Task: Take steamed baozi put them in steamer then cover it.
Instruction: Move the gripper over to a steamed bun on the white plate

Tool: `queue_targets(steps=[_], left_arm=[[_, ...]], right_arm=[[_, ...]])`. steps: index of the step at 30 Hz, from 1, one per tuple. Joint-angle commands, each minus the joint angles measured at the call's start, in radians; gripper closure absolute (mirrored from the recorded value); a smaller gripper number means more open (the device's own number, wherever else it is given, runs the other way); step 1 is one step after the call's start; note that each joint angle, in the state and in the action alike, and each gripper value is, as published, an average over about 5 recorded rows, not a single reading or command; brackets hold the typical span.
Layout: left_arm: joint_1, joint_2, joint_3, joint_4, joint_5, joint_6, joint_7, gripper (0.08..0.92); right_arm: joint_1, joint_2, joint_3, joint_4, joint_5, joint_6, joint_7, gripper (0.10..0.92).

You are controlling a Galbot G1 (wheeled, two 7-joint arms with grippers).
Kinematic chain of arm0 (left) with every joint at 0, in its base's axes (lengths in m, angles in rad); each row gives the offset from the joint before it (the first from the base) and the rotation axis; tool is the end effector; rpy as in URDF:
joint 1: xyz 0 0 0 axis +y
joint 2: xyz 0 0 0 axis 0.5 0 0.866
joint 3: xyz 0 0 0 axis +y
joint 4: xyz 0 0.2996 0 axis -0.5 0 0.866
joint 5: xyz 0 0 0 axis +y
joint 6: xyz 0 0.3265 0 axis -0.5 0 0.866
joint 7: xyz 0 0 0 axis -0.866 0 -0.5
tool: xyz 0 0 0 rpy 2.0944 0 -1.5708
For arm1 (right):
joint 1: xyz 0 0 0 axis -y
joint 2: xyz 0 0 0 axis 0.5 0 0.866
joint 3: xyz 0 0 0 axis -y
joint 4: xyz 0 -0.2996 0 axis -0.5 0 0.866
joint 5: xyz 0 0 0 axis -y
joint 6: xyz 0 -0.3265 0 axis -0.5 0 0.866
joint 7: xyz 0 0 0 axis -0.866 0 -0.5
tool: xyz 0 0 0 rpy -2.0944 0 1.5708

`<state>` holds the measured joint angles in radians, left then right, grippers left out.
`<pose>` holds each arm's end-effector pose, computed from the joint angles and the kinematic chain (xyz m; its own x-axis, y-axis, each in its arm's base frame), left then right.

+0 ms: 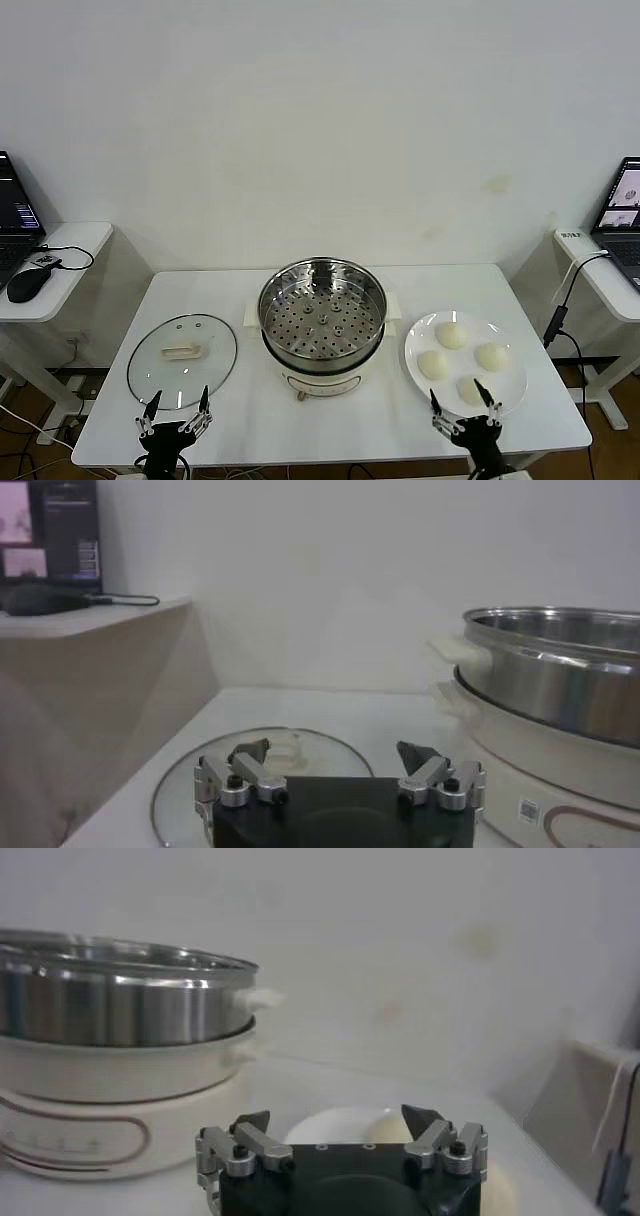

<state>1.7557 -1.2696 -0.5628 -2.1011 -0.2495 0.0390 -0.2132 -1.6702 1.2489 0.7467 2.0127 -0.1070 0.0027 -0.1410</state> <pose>0.1323 0.0504 -0.2781 -0.9712 -0.0962 0.2178 -0.0860 0.9947 0.0556 0.1573 -0.1126 -0.2744 -0.9779 -0.0710 0.1966 -0.1547 0.8784 -0.4521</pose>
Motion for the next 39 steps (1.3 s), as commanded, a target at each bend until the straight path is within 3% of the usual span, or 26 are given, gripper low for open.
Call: queue_targets(steps=[1, 13, 23, 30, 39], left_arm=[[-0.031, 0.009, -0.018, -0.009, 0.055, 0.037, 0.033, 0.177], [-0.048, 0.006, -0.004, 0.007, 0.111, 0.039, 0.04, 0.177], [-0.045, 0.008, -0.014, 0.008, 0.108, 0.043, 0.032, 0.177], [-0.045, 0.011, -0.016, 0.006, 0.096, 0.052, 0.025, 0.177], [-0.061, 0.009, -0.028, 0.008, 0.087, 0.053, 0.023, 0.177]], right_arm=[[0.056, -0.094, 0.067, -0.003, -0.118, -0.029, -0.007, 0.203], [0.274, -0.543, 0.095, -0.143, -0.284, -0.181, -0.363, 0.202], [0.594, -0.817, -0.253, -0.319, -0.207, -0.142, -0.628, 0.203], [1.028, -0.874, -0.766, -0.452, -0.092, -0.121, -0.77, 0.202], [1.42, -0.749, -1.2, -0.638, -0.102, -0.096, -0.839, 0.202]])
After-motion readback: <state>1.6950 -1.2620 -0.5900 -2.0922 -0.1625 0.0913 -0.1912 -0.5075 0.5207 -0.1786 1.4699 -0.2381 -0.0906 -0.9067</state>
